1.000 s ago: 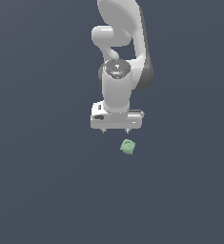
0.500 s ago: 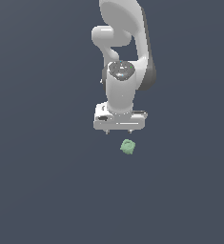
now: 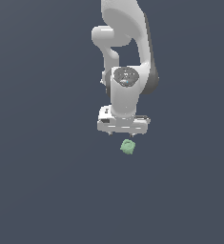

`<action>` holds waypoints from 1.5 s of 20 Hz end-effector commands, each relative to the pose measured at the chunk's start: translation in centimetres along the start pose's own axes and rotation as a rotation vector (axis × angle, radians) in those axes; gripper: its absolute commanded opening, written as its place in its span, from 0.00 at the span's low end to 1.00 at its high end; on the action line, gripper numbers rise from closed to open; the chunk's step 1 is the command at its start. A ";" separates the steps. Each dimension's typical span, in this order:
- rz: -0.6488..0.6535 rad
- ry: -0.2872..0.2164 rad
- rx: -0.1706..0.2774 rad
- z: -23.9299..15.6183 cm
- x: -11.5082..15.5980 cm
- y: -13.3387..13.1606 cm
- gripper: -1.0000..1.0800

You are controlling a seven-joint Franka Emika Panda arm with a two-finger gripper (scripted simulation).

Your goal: Pick up the object and move it to a goal position.

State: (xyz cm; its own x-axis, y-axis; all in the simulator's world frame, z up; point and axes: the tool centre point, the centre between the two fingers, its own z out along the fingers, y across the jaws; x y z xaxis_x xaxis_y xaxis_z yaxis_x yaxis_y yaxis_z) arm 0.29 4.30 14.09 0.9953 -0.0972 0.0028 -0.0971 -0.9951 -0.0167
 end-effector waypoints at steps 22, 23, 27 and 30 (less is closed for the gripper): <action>0.334 0.000 -0.017 5.2 0.7 -4.0 0.96; 0.336 0.000 -0.017 5.2 0.7 -4.0 0.96; 0.332 0.000 -0.017 5.3 0.7 -4.0 0.96; 0.333 0.000 -0.017 6.1 0.6 -4.0 0.96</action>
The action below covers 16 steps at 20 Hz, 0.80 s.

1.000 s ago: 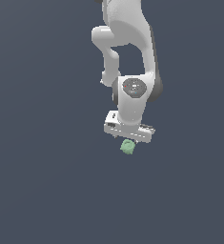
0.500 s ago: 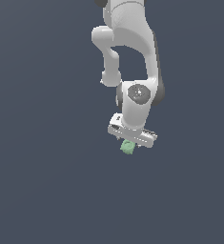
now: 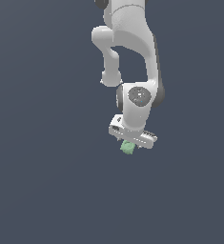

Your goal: Pick up the object and move it to a goal position.

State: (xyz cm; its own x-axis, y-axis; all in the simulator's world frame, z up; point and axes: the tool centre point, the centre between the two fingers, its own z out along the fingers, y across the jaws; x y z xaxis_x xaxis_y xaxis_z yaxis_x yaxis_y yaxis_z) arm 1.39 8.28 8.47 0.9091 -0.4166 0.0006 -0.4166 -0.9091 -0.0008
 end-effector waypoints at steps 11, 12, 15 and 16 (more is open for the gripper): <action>0.004 -0.001 -0.001 4.5 0.0 0.0 0.96; 0.004 -0.001 -0.001 4.5 0.0 0.0 0.96; 0.004 -0.001 -0.001 4.5 0.0 0.0 0.00; 0.004 -0.001 -0.001 4.5 0.0 0.0 0.00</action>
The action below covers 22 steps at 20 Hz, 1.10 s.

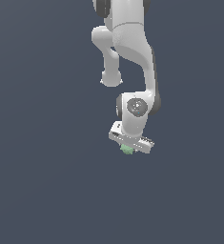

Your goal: Pick up the object and move it to a goal position.

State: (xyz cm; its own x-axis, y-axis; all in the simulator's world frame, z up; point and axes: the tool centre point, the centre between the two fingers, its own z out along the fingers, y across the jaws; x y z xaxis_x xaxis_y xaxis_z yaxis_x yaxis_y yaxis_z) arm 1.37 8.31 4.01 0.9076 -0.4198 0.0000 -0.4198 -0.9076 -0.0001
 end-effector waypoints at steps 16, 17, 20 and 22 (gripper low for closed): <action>0.000 0.000 0.000 -1.6 -0.7 0.4 0.00; 0.000 0.000 0.000 -2.0 -0.9 0.5 0.00; 0.000 0.000 0.000 -3.4 -1.5 0.8 0.00; 0.000 0.000 0.001 -4.5 -2.0 1.1 0.00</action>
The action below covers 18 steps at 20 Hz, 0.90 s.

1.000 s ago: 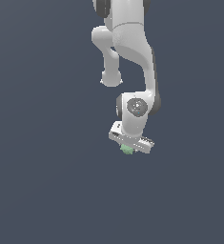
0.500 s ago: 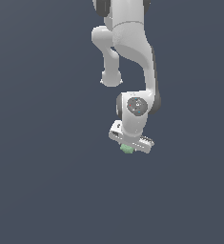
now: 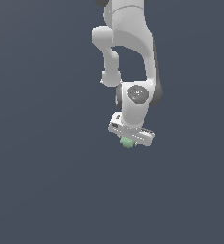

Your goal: Pick up the object and move it to a goal position.

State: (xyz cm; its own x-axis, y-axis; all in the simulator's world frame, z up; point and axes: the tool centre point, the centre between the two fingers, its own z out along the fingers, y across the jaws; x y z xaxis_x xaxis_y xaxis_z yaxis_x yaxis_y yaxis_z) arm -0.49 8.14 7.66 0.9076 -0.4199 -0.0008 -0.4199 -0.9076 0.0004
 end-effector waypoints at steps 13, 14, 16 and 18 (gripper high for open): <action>0.000 0.001 0.001 -11.2 -4.7 2.7 0.00; 0.000 0.001 0.001 -12.1 -5.1 2.9 0.00; 0.000 0.001 0.001 -13.8 -5.8 3.4 0.00; 0.000 0.001 0.001 -15.6 -6.5 3.8 0.00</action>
State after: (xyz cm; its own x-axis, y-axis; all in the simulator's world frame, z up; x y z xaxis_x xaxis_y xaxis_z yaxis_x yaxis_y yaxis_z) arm -7.33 7.50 21.93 0.9077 -0.4197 0.0001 -0.4197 -0.9077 -0.0007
